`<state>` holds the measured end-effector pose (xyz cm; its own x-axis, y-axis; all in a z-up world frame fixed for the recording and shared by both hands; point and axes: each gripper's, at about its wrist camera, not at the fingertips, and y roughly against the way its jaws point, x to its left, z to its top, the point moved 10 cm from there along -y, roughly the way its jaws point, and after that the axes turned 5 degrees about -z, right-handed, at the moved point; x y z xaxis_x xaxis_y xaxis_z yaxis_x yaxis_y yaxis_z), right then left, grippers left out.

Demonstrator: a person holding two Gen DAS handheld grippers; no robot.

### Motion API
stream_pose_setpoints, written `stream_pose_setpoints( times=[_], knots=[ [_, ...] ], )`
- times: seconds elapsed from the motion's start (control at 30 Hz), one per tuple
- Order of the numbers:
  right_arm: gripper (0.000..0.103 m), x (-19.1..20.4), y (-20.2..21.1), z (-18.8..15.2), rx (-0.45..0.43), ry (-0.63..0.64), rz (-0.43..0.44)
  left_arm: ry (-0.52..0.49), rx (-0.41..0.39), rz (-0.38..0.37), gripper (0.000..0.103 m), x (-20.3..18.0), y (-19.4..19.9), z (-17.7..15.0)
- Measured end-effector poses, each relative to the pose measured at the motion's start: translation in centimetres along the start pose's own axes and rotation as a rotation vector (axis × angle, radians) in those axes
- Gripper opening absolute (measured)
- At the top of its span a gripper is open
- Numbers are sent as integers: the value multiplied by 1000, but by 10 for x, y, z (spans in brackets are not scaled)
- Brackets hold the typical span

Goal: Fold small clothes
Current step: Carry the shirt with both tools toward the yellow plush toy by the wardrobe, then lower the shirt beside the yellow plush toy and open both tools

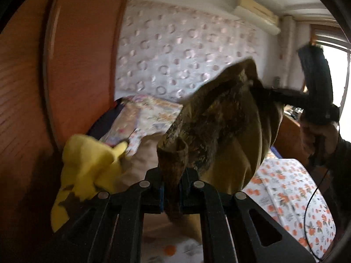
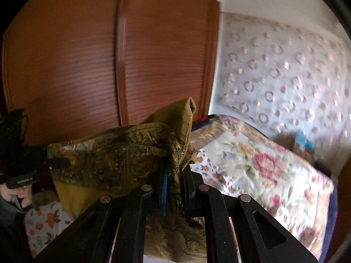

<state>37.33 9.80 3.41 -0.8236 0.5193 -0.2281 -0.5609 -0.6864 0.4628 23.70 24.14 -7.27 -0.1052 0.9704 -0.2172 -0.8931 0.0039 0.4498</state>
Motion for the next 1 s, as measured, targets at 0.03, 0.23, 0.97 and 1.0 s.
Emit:
stream_pose_setpoints(
  times=[0.03,0.23,0.97,1.0],
  knots=[
    [11,6,-11,5,5,25,-2,10,4,7,9,5,-1,-4],
    [11,26,-56,33,28,109,37,51,28,71,9,39,-7,-28],
    [51,43,-165,-43,265,-101,80,43,114,134,31,59,-1,-56],
    [51,42,-171,-47,269,-100,71,41,112,131,45,60,1,-55]
  ],
)
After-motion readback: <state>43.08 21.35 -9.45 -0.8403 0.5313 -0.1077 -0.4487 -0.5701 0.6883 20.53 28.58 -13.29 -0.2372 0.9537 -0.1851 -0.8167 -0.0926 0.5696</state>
